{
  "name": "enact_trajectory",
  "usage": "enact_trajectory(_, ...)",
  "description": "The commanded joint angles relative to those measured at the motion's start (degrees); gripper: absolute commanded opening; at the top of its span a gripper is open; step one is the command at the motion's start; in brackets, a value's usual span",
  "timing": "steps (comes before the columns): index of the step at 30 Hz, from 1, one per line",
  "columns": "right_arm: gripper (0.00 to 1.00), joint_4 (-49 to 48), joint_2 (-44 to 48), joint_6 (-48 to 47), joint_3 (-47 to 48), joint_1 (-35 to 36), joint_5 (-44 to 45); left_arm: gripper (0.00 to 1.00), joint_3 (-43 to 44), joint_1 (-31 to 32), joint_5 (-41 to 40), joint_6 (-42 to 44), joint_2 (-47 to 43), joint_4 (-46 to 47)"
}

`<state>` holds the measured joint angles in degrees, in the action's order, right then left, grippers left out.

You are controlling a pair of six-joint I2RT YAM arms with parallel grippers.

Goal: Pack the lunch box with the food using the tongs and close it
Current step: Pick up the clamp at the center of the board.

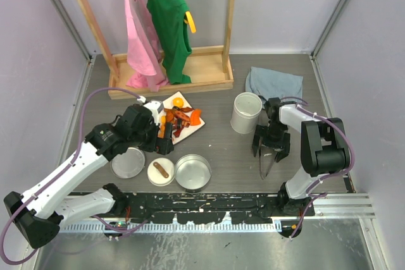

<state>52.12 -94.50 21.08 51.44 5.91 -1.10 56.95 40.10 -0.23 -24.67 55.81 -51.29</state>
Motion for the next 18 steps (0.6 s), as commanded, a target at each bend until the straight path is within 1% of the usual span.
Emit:
enact_trajectory(1,0.97,-8.0,0.7,0.9,-1.2,-0.1,10.8,0.96,0.6,-0.1,-0.1,-0.3,-0.8,0.3)
enact_trajectory(4,0.98,-8.4,3.0,1.4,-1.8,-0.5,11.8,0.96,0.6,-0.1,-0.1,-0.4,-0.8,0.2)
enact_trajectory(8,0.99,-10.7,3.5,0.2,-2.8,-0.9,11.4,0.96,0.9,-0.1,0.2,-0.6,-1.0,0.1)
enact_trajectory(13,0.97,-12.4,2.4,-0.5,-3.2,-0.9,9.3,0.96,1.0,-0.1,0.1,-0.7,-1.3,0.0)
enact_trajectory(18,0.94,-11.7,-0.4,-0.4,-2.5,-0.9,8.1,0.96,0.9,-0.1,0.2,-0.9,-1.3,-0.1)
